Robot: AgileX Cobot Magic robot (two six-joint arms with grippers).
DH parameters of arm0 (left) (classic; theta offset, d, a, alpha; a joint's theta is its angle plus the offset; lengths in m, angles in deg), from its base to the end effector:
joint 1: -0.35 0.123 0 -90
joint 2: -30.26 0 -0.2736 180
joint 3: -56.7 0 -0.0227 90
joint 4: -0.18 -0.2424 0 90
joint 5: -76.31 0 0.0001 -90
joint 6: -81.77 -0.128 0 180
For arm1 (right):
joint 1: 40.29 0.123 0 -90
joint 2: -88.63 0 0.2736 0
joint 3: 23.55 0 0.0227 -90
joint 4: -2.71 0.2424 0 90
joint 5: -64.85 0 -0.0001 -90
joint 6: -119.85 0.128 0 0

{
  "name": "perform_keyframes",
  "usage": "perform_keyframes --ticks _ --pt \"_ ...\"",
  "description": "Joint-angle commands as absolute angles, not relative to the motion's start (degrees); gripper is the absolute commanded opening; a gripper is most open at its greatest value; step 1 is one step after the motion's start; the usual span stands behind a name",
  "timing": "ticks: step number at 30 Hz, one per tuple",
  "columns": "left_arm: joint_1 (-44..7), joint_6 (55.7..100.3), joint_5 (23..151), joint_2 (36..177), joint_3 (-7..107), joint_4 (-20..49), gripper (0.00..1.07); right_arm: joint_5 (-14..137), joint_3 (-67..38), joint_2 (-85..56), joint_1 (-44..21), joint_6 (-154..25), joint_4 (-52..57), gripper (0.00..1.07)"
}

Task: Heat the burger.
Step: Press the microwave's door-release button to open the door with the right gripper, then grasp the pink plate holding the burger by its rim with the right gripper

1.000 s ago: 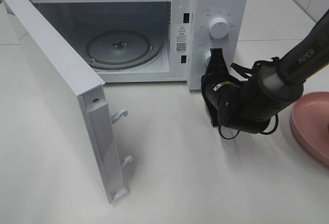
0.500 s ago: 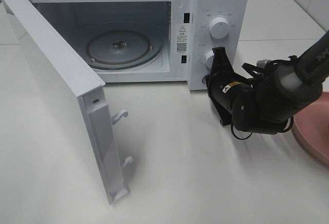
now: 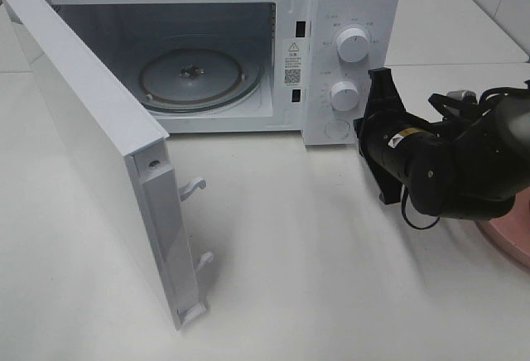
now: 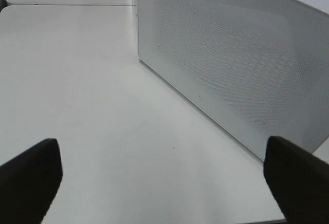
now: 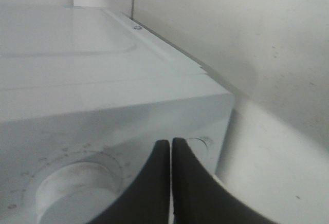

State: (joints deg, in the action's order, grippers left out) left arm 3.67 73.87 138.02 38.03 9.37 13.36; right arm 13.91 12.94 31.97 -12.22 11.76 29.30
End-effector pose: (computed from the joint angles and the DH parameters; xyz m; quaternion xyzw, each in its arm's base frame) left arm 0.0287 -0.0241 0.2619 0.0404 0.8452 -0.0631 0.5292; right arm 0.3443 0.1332 0.0867 0.5013 0.6517 0.3942 0.4106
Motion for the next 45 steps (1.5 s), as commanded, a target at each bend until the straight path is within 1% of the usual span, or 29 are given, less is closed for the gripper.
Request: perform_keyframes --ticks 1,10,16,18,29,31,39,42,44,45 --pt "3.55 73.7 137.67 37.23 9.32 13.82 1.0 17.75 15.06 29.04 -12.39 11.7 26.72 0.02" --pt "3.55 73.7 137.67 37.23 9.32 13.82 1.0 26.0 22.68 19.3 -12.39 10.44 20.76 0.03" --pt "3.55 73.7 137.67 37.23 9.32 13.82 1.0 32.13 24.46 14.09 -12.39 6.89 19.62 0.03" --pt "3.55 73.7 137.67 37.23 9.32 13.82 1.0 38.78 24.69 9.68 -12.39 0.53 19.33 0.04" --pt "3.55 73.7 137.67 37.23 9.32 13.82 1.0 49.66 24.63 0.0 -12.56 -17.69 19.33 0.07" --pt "3.55 73.7 137.67 37.23 9.32 13.82 1.0 52.7 24.63 -2.3 -12.56 -23.94 19.33 0.08" --pt "3.55 73.7 137.67 37.23 9.32 13.82 1.0 62.21 24.63 -6.99 -12.56 -37.57 19.33 0.09" --pt "3.55 73.7 137.67 37.23 9.32 13.82 1.0 64.39 24.63 -7.68 -12.56 -39.87 19.33 0.1" --pt "3.55 73.7 137.67 37.23 9.32 13.82 1.0 70.0 23.31 -7.91 -12.56 -42.5 18.7 0.1" --pt "3.55 73.7 137.67 37.23 9.32 13.82 1.0 70.0 23.31 -7.91 -12.56 -42.5 18.7 0.1"
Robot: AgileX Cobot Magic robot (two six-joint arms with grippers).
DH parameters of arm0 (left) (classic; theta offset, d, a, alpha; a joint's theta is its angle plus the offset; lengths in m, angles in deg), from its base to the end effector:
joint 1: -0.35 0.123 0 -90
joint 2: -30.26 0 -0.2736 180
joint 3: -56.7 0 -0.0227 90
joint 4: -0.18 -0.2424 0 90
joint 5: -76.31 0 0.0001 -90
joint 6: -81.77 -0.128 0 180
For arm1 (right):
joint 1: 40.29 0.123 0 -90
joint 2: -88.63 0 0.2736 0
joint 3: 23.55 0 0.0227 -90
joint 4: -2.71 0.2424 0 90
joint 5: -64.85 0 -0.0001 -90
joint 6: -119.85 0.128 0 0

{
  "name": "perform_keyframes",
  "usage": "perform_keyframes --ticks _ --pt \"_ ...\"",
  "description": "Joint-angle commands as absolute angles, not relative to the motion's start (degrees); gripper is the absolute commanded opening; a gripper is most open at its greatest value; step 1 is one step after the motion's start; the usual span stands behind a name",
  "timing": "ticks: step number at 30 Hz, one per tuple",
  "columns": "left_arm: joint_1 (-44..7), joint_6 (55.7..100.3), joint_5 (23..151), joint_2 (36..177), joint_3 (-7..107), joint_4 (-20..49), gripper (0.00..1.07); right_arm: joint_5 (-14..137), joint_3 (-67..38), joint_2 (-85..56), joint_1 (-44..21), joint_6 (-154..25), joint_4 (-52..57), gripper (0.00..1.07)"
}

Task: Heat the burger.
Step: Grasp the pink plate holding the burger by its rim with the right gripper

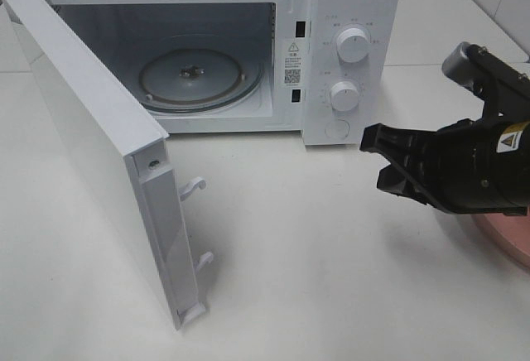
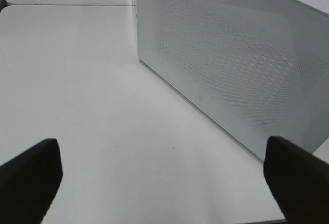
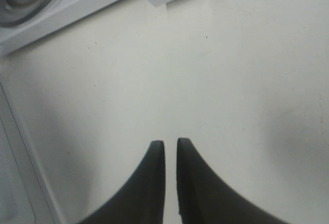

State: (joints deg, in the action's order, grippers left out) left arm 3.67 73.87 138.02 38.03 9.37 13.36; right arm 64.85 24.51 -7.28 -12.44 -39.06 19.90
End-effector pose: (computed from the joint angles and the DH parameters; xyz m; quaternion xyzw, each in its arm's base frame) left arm 0.0287 -0.0241 0.2619 0.0404 0.8452 -0.0631 0.5292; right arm 0.2313 0.1222 0.1633 0.0831 0.9103 0.2213 0.3399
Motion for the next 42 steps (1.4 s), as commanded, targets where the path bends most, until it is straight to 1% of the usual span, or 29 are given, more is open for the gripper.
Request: perform_keyframes --ticks 1,3,4,5,7,8,10,13,14,16,17,18,19,20,21,23,24,25,26,27,28,29,30,32,34,37,39,41,42 --pt "3.55 73.7 137.67 37.23 9.32 13.82 1.0 73.96 21.94 -7.91 -12.56 -43.82 16.92 0.11" --pt "3.55 73.7 137.67 37.23 9.32 13.82 1.0 76.19 21.02 -7.91 -12.56 -44.11 15.61 0.11" --pt "3.55 73.7 137.67 37.23 9.32 13.82 1.0 79.8 19.13 -7.91 -12.56 -44.34 12.68 0.12" --pt "3.55 73.7 137.67 37.23 9.32 13.82 1.0 79.8 19.13 -7.91 -12.56 -44.34 12.68 0.12" --pt "3.55 73.7 137.67 37.23 9.32 13.82 1.0 85.13 16.61 -7.91 -12.56 -44.34 8.79 0.12" --pt "3.55 73.7 137.67 37.23 9.32 13.82 1.0 85.13 16.61 -7.91 -12.56 -44.34 8.79 0.12" --pt "3.55 73.7 137.67 37.23 9.32 13.82 1.0 93.49 12.88 -7.91 -12.56 -44.34 3.97 0.14" --pt "3.55 73.7 137.67 37.23 9.32 13.82 1.0 95.79 11.91 -7.91 -12.56 -44.34 2.71 0.14" --pt "3.55 73.7 137.67 37.23 9.32 13.82 1.0 99.8 10.13 -7.91 -12.56 -44.34 -0.15 0.15" --pt "3.55 73.7 137.67 37.23 9.32 13.82 1.0 101.75 9.27 -7.91 -12.56 -44.34 -1.53 0.15" --pt "3.55 73.7 137.67 37.23 9.32 13.82 1.0 105.24 7.38 -7.91 -12.56 -44.51 -4.79 0.19" --pt "3.55 73.7 137.67 37.23 9.32 13.82 1.0 107.88 6.07 -7.91 -12.56 -45.65 -7.37 0.27" --pt "3.55 73.7 137.67 37.23 9.32 13.82 1.0 107.88 6.07 -7.91 -12.56 -45.65 -7.37 0.27" --pt "3.55 73.7 137.67 37.23 9.32 13.82 1.0 108.96 5.44 -7.91 -12.56 -46.23 -8.69 0.33" --pt "3.55 73.7 137.67 37.23 9.32 13.82 1.0 108.96 5.44 -7.91 -12.56 -46.23 -8.69 0.33" --pt "3.55 73.7 137.67 37.23 9.32 13.82 1.0 111.49 4.0 -7.91 -12.56 -49.21 -12.76 0.67" --pt "3.55 73.7 137.67 37.23 9.32 13.82 1.0 111.49 4.0 -7.91 -12.56 -49.21 -12.76 0.67" --pt "3.55 73.7 137.67 37.23 9.32 13.82 1.0 111.49 3.95 -7.91 -12.56 -49.21 -13.67 0.75" --pt "3.55 73.7 137.67 37.23 9.32 13.82 1.0 111.37 3.95 -7.91 -12.56 -49.15 -16.08 0.91" --pt "3.55 73.7 137.67 37.23 9.32 13.82 1.0 111.37 3.95 -7.91 -12.56 -49.15 -16.08 0.91" --pt "3.55 73.7 137.67 37.23 9.32 13.82 1.0 111.26 3.95 -7.91 -12.56 -49.15 -17.05 0.97" --pt "3.55 73.7 137.67 37.23 9.32 13.82 1.0 111.26 3.95 -7.91 -12.56 -49.15 -17.05 0.97" --pt "3.55 73.7 137.67 37.23 9.32 13.82 1.0 111.14 3.95 -7.91 -12.62 -49.09 -18.94 1.01" --pt "3.55 73.7 137.67 37.23 9.32 13.82 1.0 110.74 3.95 -7.91 -13.42 -48.75 -19.75 1.01" --pt "3.55 73.7 137.67 37.23 9.32 13.82 1.0 110.63 3.95 -7.85 -16.46 -48.58 -19.34 1.0" --pt "3.55 73.7 137.67 37.23 9.32 13.82 1.0 110.63 3.95 -7.85 -17.72 -48.58 -19.12 0.99" --pt "3.55 73.7 137.67 37.23 9.32 13.82 1.0 110.17 3.95 -7.85 -21.78 -48.46 -17.57 0.98" --pt "3.55 73.7 137.67 37.23 9.32 13.82 1.0 109.88 3.95 -7.85 -22.59 -48.46 -17.05 0.97" --pt "3.55 73.7 137.67 37.23 9.32 13.82 1.0 109.19 3.95 -7.85 -24.36 -48.46 -15.73 0.97"
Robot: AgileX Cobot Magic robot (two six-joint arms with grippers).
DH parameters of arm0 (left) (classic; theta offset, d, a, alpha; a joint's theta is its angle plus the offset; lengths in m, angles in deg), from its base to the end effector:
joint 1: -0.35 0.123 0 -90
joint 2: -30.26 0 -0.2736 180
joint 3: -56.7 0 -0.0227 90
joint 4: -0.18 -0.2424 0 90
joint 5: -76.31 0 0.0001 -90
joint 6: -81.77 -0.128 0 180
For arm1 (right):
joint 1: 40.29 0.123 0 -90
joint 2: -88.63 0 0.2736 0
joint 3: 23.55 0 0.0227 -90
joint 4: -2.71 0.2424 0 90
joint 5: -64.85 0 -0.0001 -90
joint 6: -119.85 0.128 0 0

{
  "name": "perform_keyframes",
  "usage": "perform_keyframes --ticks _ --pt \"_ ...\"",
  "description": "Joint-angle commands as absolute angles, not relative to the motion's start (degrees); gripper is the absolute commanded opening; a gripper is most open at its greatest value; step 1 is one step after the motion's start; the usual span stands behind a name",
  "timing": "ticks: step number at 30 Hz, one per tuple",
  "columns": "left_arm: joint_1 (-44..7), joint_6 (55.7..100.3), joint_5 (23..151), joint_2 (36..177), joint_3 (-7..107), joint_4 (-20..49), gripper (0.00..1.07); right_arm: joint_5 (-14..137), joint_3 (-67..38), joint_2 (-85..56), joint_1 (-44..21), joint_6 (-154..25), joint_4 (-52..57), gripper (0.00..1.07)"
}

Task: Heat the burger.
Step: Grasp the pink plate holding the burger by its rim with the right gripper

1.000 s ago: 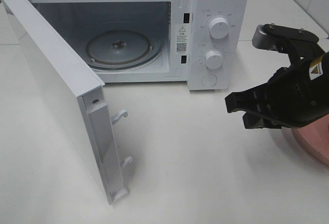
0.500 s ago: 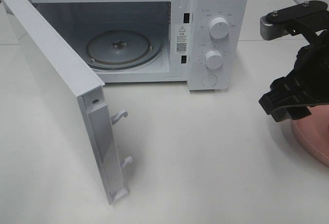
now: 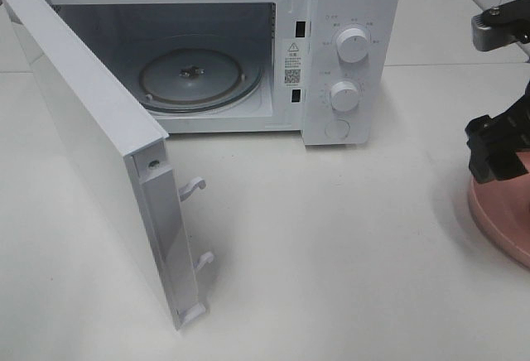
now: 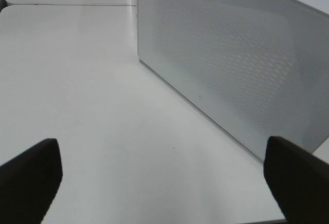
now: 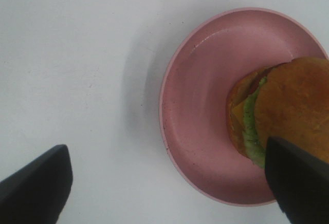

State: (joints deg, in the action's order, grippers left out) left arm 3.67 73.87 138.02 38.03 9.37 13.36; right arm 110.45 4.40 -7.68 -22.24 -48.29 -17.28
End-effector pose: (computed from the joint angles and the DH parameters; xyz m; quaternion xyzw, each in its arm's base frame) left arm 0.0287 -0.0241 0.2619 0.0404 0.8452 -0.0631 0.5292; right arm 0.2522 0.0493 0.2137 -0.1466 0.9589 -0.0905 0.2253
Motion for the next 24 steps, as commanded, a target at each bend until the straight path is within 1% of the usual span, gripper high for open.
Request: perform_keyframes --ticks 1,3,6,8,24 --pt "3.55 73.7 137.67 37.23 9.32 13.82 1.0 109.19 3.95 -7.85 -24.36 -48.46 -15.73 0.97" --pt "3.55 73.7 137.67 37.23 9.32 13.82 1.0 108.45 3.95 -7.17 -26.6 -48.52 -14.65 0.96" --pt "3.55 73.7 137.67 37.23 9.32 13.82 1.0 108.45 3.95 -6.71 -27.4 -48.52 -14.47 0.96" --pt "3.55 73.7 137.67 37.23 9.32 13.82 1.0 108.28 3.95 -3.38 -29.81 -49.26 -12.41 0.95" --pt "3.55 73.7 137.67 37.23 9.32 13.82 1.0 102.83 3.95 9.56 -29.92 -50.18 -11.21 0.91"
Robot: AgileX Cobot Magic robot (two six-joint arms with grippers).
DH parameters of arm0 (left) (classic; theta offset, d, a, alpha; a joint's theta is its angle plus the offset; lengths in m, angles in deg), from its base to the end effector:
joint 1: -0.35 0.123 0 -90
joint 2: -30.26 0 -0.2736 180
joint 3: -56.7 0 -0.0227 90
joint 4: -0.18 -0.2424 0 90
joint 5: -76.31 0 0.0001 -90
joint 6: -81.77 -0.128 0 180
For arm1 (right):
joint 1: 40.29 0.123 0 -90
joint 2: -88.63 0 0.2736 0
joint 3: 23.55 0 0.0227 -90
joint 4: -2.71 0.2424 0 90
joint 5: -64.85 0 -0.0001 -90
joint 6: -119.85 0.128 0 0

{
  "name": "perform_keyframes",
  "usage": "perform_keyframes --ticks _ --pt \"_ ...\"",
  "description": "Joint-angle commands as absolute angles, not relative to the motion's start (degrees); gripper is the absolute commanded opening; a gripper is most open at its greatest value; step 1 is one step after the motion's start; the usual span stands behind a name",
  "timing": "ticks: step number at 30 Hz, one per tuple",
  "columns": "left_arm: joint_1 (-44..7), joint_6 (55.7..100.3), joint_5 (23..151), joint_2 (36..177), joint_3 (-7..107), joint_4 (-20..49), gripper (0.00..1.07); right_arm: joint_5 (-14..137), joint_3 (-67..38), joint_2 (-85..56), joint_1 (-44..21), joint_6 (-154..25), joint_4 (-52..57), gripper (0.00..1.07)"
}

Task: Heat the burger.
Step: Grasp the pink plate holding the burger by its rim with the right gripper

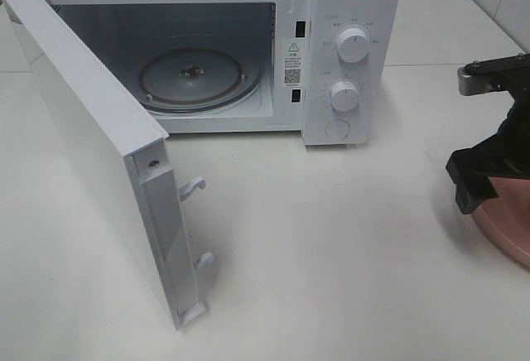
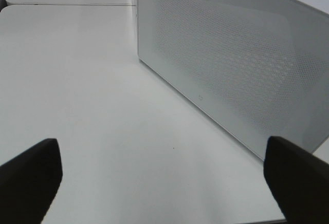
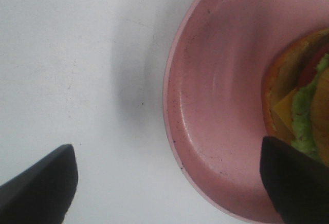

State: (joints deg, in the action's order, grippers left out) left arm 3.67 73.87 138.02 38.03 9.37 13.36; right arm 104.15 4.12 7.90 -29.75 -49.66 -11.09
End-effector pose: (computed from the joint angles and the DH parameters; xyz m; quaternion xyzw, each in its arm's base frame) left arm 0.0287 -0.0241 0.2619 0.0404 0.8452 -0.0631 0.5292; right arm 0.2820 0.0328 0.1430 -0.0836 0.9856 -0.0635 0.1327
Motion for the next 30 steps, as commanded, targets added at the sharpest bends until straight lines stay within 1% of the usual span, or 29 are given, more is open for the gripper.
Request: perform_keyframes --ticks 1,4,11,30 --pt "3.55 73.7 137.67 37.23 9.32 13.82 1.0 102.83 3.95 9.56 -29.92 -50.18 -11.21 0.91" --pt "3.55 73.7 137.67 37.23 9.32 13.82 1.0 101.8 3.95 11.45 -29.98 -50.18 -11.27 0.91" --pt "3.55 73.7 137.67 37.23 9.32 13.82 1.0 99.17 3.95 15.01 -33.24 -50.24 -10.29 0.88" --pt "3.55 73.7 137.67 37.23 9.32 13.82 1.0 94.12 3.95 23.66 -33.24 -51.33 -8.63 0.84"
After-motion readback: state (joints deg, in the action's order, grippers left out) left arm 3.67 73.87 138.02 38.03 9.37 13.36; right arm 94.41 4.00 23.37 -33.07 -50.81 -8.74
